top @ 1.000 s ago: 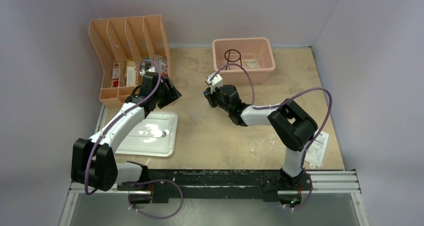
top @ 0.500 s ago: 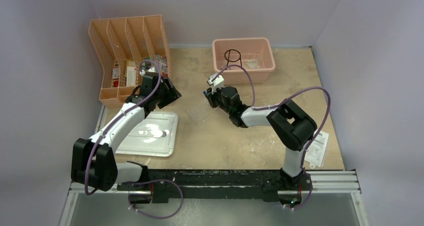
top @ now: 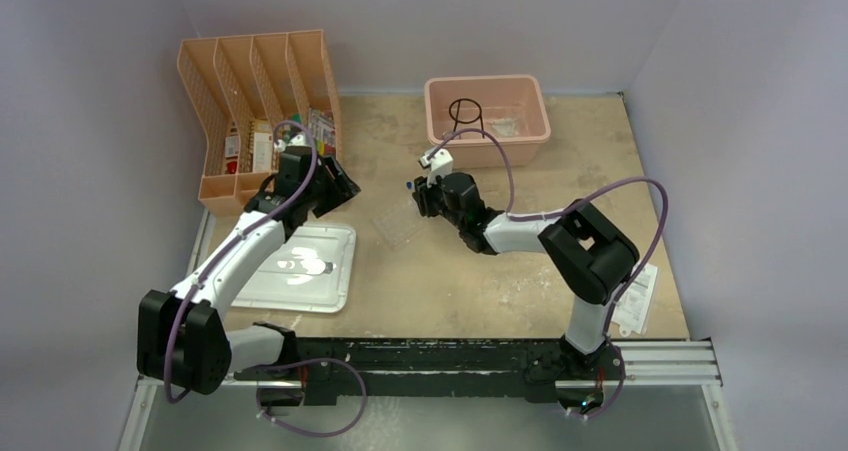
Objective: Organize the chemistry lab equipment
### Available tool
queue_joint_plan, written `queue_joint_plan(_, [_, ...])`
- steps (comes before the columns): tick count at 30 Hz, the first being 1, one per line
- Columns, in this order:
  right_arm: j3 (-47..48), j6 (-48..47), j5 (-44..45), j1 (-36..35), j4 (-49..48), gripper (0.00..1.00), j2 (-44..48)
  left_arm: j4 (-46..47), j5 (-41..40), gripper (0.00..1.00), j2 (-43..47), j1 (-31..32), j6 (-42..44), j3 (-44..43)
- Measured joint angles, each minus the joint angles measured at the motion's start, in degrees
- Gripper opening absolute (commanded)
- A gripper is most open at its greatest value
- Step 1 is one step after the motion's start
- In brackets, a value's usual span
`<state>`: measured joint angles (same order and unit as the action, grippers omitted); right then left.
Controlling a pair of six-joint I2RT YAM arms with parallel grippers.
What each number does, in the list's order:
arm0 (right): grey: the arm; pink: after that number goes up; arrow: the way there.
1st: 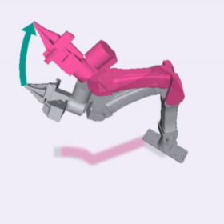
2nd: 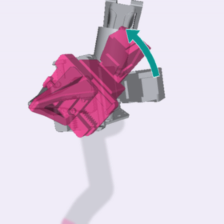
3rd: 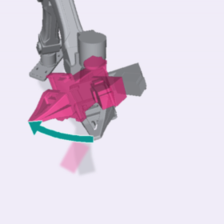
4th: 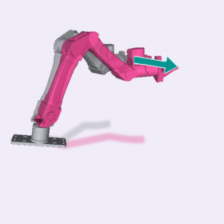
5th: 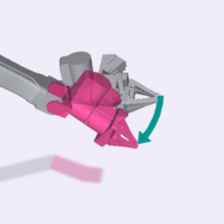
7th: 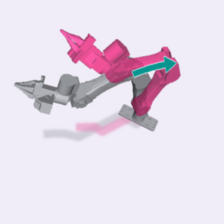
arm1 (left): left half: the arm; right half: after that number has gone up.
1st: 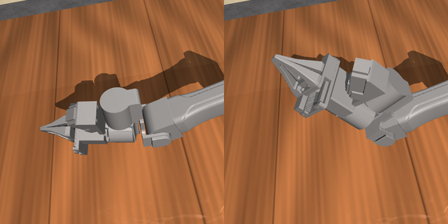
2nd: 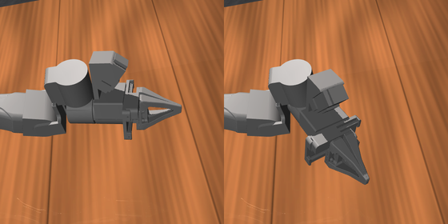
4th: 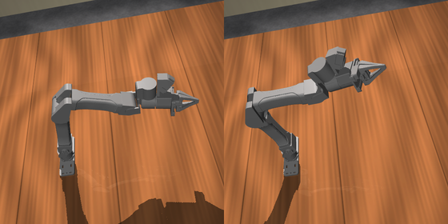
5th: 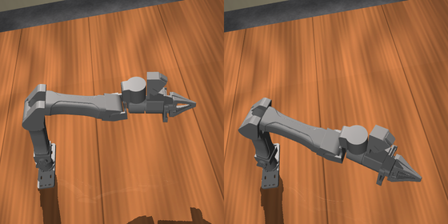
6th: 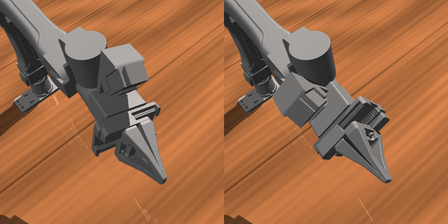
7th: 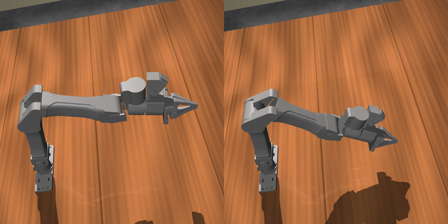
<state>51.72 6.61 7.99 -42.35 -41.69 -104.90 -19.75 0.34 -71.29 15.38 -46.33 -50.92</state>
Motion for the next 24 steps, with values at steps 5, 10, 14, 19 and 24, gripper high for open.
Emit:
queue_joint_plan(5, [0.00,0.50,-0.20,0.00,1.90,0.44,1.90,-0.11,-0.37,0.56,0.39,0.00,-0.07,0.24])
queue_joint_plan(10, [0.20,0.28,-2.01,0.00,2.25,0.45,3.58,-0.20,-0.35,0.56,0.42,0.00,-0.09,0.31])
queue_joint_plan(14, [1.09,-0.61,-3.21,0.00,3.37,0.47,3.30,-0.20,-0.35,0.56,0.74,0.00,-0.09,0.85])
queue_joint_plan(19, [3.65,-1.16,-3.67,0.00,6.58,0.55,2.29,-0.55,-0.35,0.56,0.83,0.00,-0.09,1.16])
queue_joint_plan(24, [5.90,-1.20,-5.92,0.00,8.90,0.54,0.98,-0.59,-0.35,0.56,0.83,0.00,-0.07,1.16])
